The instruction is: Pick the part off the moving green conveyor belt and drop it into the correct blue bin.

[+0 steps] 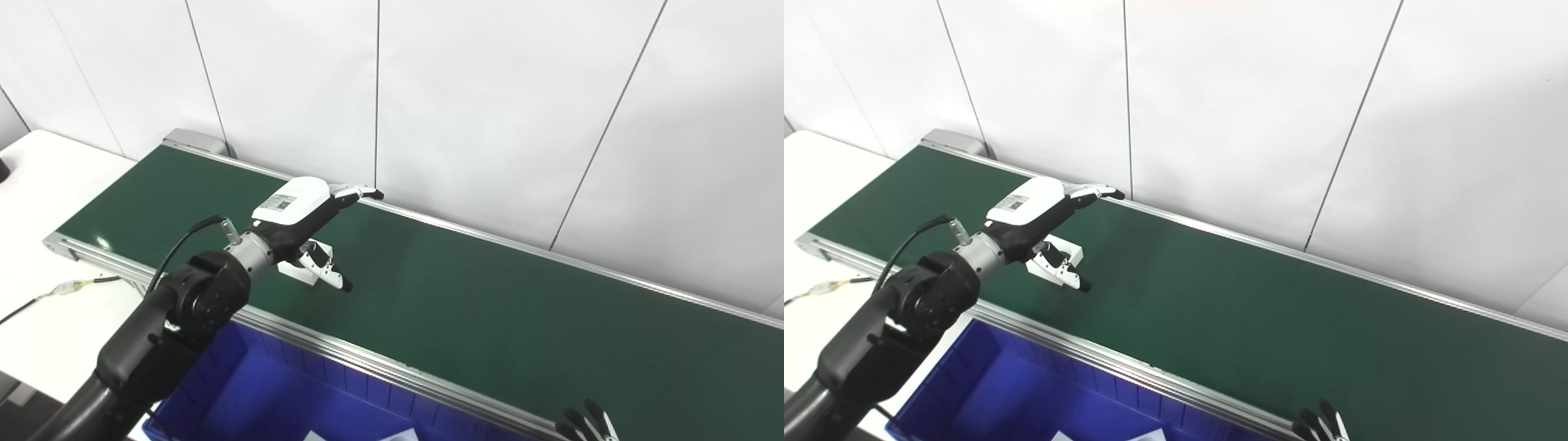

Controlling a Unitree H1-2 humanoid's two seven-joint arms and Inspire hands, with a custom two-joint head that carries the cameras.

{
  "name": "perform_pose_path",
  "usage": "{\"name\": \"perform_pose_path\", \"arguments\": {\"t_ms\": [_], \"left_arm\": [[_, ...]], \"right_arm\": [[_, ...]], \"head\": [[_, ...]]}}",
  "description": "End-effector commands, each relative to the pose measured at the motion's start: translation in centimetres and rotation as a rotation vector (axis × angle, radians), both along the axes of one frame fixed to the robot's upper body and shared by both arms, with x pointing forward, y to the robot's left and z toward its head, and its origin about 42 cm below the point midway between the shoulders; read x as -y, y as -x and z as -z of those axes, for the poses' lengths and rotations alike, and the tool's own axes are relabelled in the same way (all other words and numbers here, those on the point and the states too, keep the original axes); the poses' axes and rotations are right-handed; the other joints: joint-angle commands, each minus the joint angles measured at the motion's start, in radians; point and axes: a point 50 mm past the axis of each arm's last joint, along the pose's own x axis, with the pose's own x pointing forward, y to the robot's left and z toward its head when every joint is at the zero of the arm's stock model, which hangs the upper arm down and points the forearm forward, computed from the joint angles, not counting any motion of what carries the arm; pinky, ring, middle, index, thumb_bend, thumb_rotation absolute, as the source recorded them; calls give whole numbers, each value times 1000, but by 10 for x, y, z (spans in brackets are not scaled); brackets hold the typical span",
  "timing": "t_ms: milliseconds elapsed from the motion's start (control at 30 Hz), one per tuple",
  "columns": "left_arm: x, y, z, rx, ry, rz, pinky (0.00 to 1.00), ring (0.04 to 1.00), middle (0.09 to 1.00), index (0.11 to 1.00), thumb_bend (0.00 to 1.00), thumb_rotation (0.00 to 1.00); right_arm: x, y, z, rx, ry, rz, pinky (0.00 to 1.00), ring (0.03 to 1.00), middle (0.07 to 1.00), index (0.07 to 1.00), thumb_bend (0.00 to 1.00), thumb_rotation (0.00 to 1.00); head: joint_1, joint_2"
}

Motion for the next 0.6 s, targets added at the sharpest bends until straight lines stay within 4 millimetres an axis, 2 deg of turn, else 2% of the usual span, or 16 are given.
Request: {"name": "perform_pose_path", "arguments": {"t_ms": [0,267,567], "left_arm": [[-9,-13,-20,56,-108,-3,773,862,889,872,905,22],[-20,-37,-18,16,-244,-32,785,873,891,865,889,0],[-31,-59,2,-32,-351,-52,779,860,874,854,915,0]], "right_arm": [[-5,-4,-10,76,-24,-8,686,803,854,942,550,631],[-7,-4,-11,71,-31,-8,695,811,861,948,539,613],[-7,-4,-10,70,-35,-6,695,810,862,946,543,608]], "head": [[-2,1],[-7,5],[-9,7]]}}
